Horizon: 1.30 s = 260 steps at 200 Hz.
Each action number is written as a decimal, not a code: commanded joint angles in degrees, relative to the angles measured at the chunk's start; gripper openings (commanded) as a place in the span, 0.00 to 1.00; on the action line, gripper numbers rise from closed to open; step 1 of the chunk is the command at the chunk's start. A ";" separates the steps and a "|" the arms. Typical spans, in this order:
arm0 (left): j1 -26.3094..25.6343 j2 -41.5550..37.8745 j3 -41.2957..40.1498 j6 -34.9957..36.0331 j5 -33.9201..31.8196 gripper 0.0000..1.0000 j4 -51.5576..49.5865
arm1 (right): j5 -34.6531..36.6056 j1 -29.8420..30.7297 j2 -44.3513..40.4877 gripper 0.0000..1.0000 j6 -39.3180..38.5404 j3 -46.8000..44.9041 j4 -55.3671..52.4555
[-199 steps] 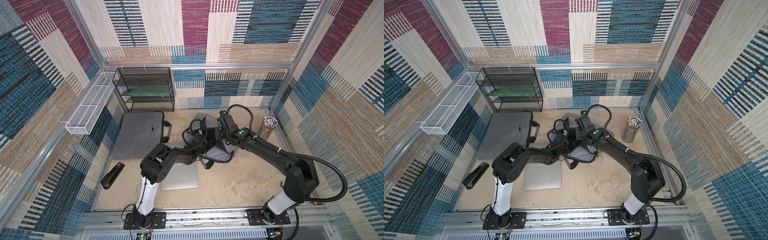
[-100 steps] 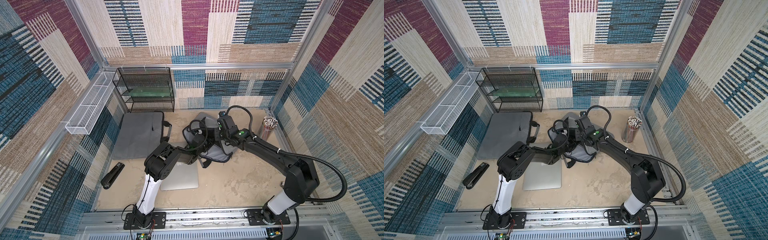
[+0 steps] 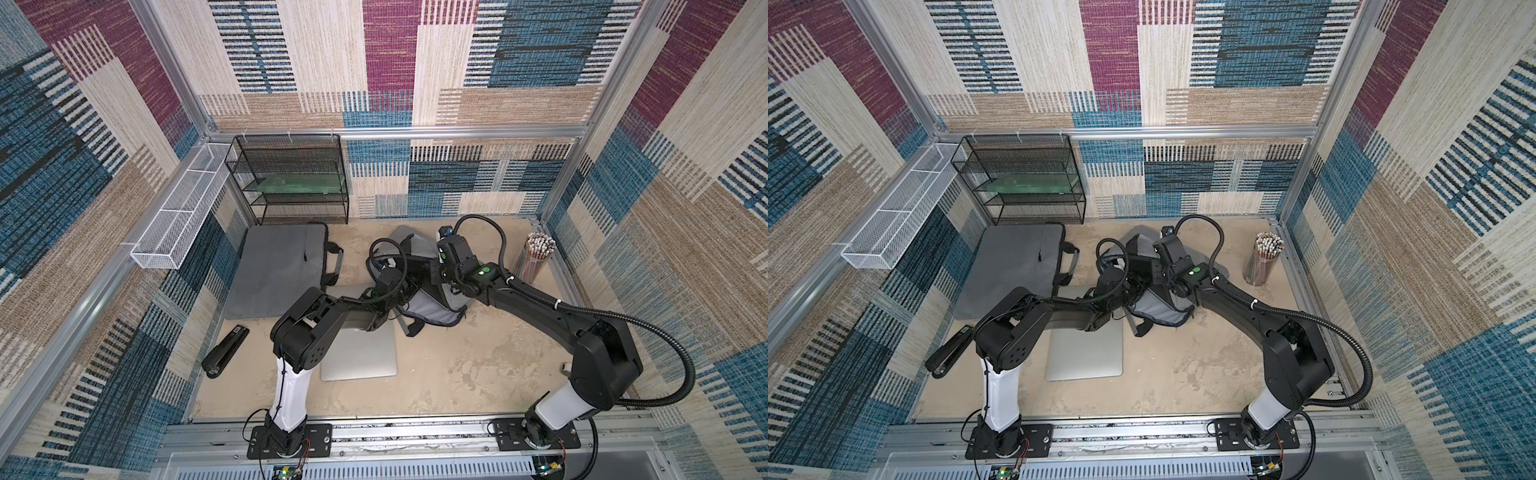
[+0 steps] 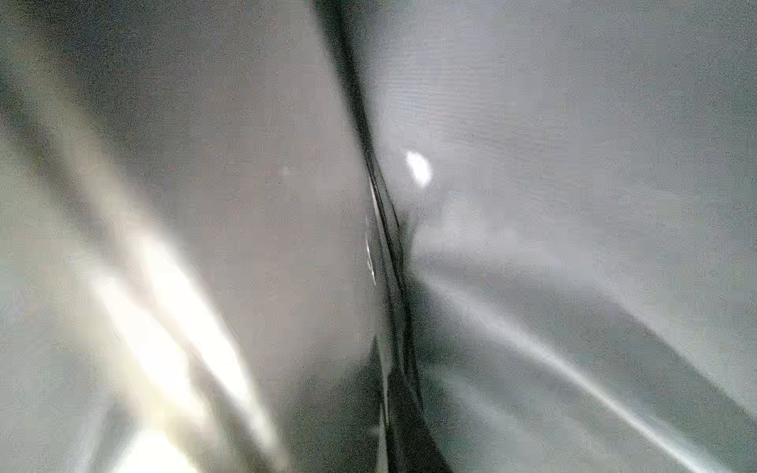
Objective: Open the zippered laptop bag and take out the laptop
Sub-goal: Take out the laptop from the zippered laptop bag.
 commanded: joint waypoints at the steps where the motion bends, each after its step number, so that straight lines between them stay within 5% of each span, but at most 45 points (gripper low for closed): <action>1: 0.38 -2.72 -1.11 2.28 0.72 0.00 3.27 | -0.24 -0.46 0.17 0.00 -1.16 -0.51 5.23; 115: 3.68 -21.42 -12.78 3.70 3.05 0.00 -4.37 | -4.90 -5.46 2.39 0.00 -10.26 -0.07 10.04; 260: 9.69 -42.18 -22.58 -1.55 12.42 0.00 -11.81 | -2.56 -8.27 19.27 0.00 -29.28 14.27 7.09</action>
